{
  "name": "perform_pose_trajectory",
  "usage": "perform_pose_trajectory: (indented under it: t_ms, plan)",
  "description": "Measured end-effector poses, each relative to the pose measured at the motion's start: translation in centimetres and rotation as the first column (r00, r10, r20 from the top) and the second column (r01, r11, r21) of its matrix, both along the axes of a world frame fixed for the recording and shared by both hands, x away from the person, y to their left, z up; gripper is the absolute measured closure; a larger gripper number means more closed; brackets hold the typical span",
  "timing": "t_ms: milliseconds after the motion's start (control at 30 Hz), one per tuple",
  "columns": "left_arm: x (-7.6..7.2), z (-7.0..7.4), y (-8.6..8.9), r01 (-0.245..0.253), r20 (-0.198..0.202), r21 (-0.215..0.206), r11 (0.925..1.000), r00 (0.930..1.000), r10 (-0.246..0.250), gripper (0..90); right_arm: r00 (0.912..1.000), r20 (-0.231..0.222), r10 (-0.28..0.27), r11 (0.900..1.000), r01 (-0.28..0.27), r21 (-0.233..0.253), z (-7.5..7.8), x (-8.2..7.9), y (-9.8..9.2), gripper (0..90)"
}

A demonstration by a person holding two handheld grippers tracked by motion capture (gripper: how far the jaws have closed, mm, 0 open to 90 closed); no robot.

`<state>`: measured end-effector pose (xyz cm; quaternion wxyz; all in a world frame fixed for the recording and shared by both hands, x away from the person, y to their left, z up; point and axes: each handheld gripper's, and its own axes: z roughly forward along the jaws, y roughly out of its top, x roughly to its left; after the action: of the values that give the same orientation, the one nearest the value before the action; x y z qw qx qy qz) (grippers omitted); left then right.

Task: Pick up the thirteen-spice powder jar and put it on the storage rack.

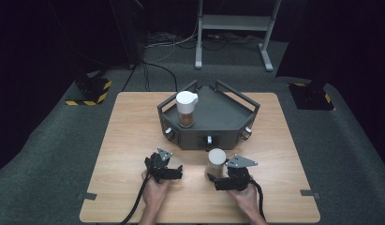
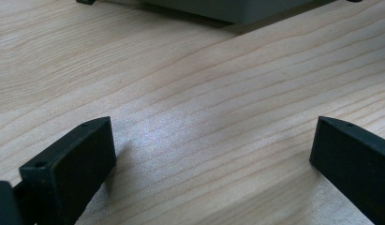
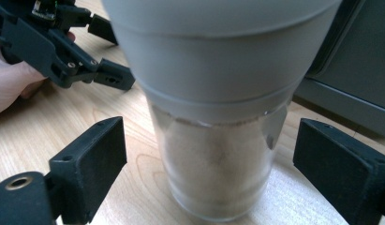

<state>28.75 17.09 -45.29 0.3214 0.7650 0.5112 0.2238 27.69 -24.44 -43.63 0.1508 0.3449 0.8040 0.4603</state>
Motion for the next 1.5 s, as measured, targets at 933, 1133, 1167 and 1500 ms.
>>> perform_pose_trajectory:
  t_ms: [933, 1133, 1167, 1500]
  plan:
    - [0.0, 0.0, 0.0, 0.000, 0.000, 0.000, 1.0000, 1.0000, 0.000, 0.3, 0.9976, 0.057, -0.038, 0.999, 0.038, 0.007, -0.6, -0.5, 1.0, 28.8]
    - [0.0, 0.0, 0.0, 0.000, 0.000, 0.000, 1.0000, 1.0000, 0.000, 0.3, 0.9957, 0.084, -0.039, 0.999, 0.041, -0.017, -0.4, -0.9, 1.4, 29.5]
    - [0.0, 0.0, 0.0, 0.000, 0.000, 0.000, 1.0000, 1.0000, 0.000, 0.3, 0.9952, 0.090, -0.039, 0.999, 0.040, -0.018, -0.4, -1.0, 1.5, 29.7]
    - [0.0, 0.0, 0.0, 0.000, 0.000, 0.000, 1.0000, 1.0000, 0.000, 0.3, 0.9918, 0.118, -0.048, 0.999, 0.050, -0.013, -0.4, -1.4, 1.7, 31.5]
